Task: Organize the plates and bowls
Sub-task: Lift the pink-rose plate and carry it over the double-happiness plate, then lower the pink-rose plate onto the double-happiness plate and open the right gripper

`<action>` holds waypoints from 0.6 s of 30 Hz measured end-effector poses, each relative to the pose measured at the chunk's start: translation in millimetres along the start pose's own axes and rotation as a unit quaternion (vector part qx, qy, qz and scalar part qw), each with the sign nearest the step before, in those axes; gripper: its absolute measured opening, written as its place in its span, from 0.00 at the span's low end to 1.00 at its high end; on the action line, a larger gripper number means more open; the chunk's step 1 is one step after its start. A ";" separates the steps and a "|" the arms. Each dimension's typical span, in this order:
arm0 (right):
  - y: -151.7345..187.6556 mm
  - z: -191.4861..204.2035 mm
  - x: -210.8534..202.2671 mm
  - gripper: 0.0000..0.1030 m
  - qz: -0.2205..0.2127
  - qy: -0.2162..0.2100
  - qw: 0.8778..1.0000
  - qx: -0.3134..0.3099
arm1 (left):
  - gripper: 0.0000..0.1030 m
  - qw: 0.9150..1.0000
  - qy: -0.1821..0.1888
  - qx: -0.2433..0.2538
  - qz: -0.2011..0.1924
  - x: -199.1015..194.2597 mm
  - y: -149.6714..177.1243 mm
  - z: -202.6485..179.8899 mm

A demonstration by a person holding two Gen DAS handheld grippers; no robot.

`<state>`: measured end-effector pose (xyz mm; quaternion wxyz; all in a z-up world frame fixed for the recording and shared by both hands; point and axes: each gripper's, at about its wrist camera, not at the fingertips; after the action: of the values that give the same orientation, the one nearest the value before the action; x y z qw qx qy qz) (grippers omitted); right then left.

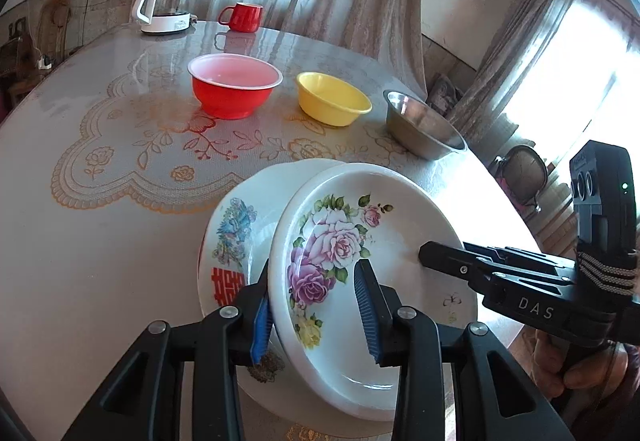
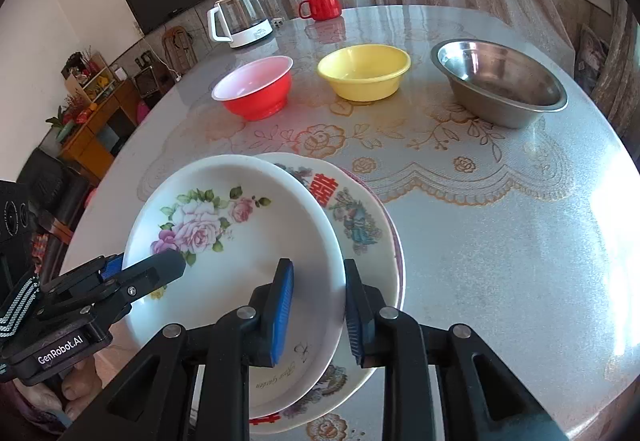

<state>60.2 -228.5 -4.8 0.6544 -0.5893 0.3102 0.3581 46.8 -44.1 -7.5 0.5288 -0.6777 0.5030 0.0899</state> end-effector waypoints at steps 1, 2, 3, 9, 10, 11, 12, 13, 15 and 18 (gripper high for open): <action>0.7 -0.5 0.0 0.24 0.001 0.005 1.000 -0.003 | 0.36 1.000 -0.003 0.001 0.002 1.7 0.3 0.7; 1.7 -1.5 0.3 0.24 0.001 0.004 1.000 -0.002 | 0.36 1.000 -0.006 0.003 0.004 2.6 1.3 0.4; 2.4 -1.8 -0.5 0.24 -0.001 0.005 1.000 -0.002 | 0.36 1.000 -0.011 0.005 0.006 4.2 1.0 1.8; 2.0 10.2 3.0 0.26 -0.008 0.024 0.999 -0.036 | 0.36 0.999 -0.034 0.019 -0.003 1.4 0.6 1.4; 2.4 12.4 3.5 0.27 -0.009 0.029 0.999 -0.042 | 0.36 0.999 -0.036 0.021 -0.005 0.5 0.7 1.5; 2.6 16.1 4.2 0.27 -0.011 0.036 0.998 -0.051 | 0.36 0.999 -0.040 0.024 -0.007 -0.5 0.9 1.1; 3.5 19.8 4.4 0.30 -0.013 0.043 0.997 -0.062 | 0.36 0.999 -0.042 0.027 -0.009 -1.0 0.9 0.4; 5.1 23.0 4.5 0.32 -0.014 0.049 0.996 -0.071 | 0.36 0.998 -0.045 0.030 -0.011 -2.0 1.2 0.0; 6.3 28.0 4.9 0.35 -0.017 0.057 0.995 -0.084 | 0.36 0.998 -0.048 0.032 -0.014 -3.3 1.9 0.4; 6.2 30.1 6.1 0.35 -0.017 0.065 0.994 -0.091 | 0.36 0.998 -0.050 0.029 -0.015 -5.0 2.7 2.4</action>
<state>58.0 -197.7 -9.9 0.5824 -0.6735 0.3081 0.3351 43.3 -39.1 -7.0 0.5740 -0.6645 0.4677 0.1012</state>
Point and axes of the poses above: each gripper's, at about its wrist camera, not at the fingertips, and x roughly the way its jaws point, z to its left, y to its underside, and after that the axes turned 7 degrees about y, right-handed
